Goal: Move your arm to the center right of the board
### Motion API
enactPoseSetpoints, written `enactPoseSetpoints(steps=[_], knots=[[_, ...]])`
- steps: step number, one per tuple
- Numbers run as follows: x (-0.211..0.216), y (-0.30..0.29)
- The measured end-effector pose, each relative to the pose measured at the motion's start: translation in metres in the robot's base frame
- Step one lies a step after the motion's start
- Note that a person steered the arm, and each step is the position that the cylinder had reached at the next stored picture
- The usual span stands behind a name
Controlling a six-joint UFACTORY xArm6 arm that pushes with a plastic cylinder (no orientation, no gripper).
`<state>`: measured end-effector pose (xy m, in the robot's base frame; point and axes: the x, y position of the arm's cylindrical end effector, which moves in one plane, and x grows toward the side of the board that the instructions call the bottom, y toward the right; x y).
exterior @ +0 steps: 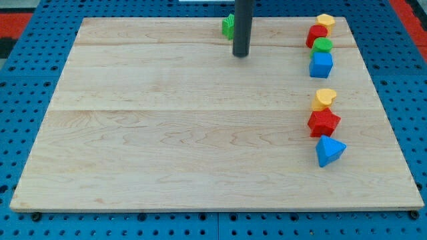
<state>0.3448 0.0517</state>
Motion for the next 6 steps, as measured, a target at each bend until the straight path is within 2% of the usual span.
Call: enactPoseSetpoints(steps=[1,2,3,4,5,6], knots=[[0.057,0.059],[0.054,0.125],[0.04,0.133],[0.065,0.212],[0.12,0.241],[0.18,0.181]])
